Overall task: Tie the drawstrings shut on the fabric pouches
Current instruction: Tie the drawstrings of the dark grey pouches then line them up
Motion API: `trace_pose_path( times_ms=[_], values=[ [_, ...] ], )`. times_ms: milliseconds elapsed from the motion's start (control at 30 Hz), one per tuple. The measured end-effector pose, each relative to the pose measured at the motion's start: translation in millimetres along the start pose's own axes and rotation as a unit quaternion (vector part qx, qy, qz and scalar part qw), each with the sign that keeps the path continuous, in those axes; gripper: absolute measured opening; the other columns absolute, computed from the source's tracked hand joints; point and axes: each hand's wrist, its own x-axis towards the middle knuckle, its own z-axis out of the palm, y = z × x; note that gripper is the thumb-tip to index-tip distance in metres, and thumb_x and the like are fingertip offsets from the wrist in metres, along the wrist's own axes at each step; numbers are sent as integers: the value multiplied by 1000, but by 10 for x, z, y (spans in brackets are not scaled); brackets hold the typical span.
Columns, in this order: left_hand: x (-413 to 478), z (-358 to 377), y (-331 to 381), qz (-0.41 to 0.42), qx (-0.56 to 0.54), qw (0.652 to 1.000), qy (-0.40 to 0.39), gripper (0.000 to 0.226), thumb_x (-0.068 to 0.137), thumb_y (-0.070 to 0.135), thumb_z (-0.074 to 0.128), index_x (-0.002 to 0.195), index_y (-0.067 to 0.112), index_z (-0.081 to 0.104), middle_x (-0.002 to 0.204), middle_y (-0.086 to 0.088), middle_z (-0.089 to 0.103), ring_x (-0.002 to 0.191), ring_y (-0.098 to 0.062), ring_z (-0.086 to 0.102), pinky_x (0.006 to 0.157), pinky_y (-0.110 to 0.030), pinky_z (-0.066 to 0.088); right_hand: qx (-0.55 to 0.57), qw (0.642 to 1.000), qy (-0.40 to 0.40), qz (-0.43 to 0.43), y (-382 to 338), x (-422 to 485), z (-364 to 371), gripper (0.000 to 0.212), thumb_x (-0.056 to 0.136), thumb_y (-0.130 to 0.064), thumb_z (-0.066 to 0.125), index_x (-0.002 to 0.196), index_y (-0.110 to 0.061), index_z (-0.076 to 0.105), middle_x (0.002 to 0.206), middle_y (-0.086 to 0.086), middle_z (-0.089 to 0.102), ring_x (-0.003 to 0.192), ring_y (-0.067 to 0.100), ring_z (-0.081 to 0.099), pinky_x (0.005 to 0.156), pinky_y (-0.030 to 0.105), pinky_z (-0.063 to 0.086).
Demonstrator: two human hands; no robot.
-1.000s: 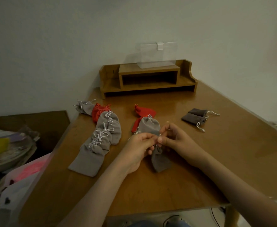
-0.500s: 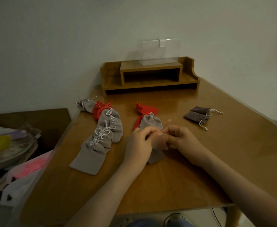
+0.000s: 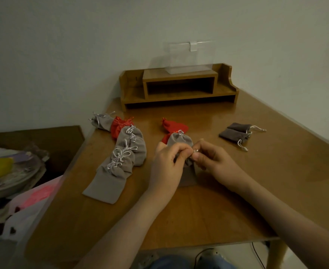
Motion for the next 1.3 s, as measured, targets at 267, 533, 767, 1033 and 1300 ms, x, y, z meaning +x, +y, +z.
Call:
trace_pose_path(
  times_ms=[267, 533, 767, 1033, 1300],
  values=[
    [27, -1, -48, 50, 7, 999, 1, 11, 88, 20, 66, 96, 17, 72, 82, 27, 40, 83, -16, 54, 68, -19, 44, 88, 996, 5, 33, 42, -9, -3, 32, 89, -27, 53, 100, 3, 56, 79, 5, 53, 70, 20, 46, 65, 32, 37],
    [104, -19, -81, -201, -324, 907, -177, 11, 92, 19, 58, 92, 16, 68, 81, -11, 70, 81, -30, 66, 78, -41, 53, 151, 983, -59, 89, 82, 25, -38, 12, 95, -16, 49, 89, -7, 55, 66, 0, 55, 59, 8, 50, 57, 20, 40],
    [140, -71, -118, -207, -296, 903, -232, 12, 92, 15, 58, 87, 13, 69, 85, -11, 70, 92, -33, 65, 90, -43, 52, 162, 976, -93, 113, 102, 10, -48, 17, 89, -22, 54, 86, -6, 53, 66, 0, 54, 57, 8, 49, 55, 19, 39],
    [143, -144, -76, -206, -249, 914, -243, 12, 86, 10, 67, 83, 21, 69, 82, 10, 70, 81, -2, 63, 75, -17, 48, 154, 976, -81, 128, 114, 19, -47, 11, 98, -10, 43, 95, -3, 52, 68, 6, 50, 56, 9, 47, 52, 18, 39],
    [95, -114, -123, -92, -55, 972, -207, 11, 87, 19, 66, 91, 23, 57, 83, -2, 56, 67, -8, 44, 63, -24, 39, 94, 987, -52, 122, 98, 7, 7, 16, 99, -8, 42, 87, -6, 52, 67, 4, 50, 57, 8, 45, 55, 18, 38]
  ],
)
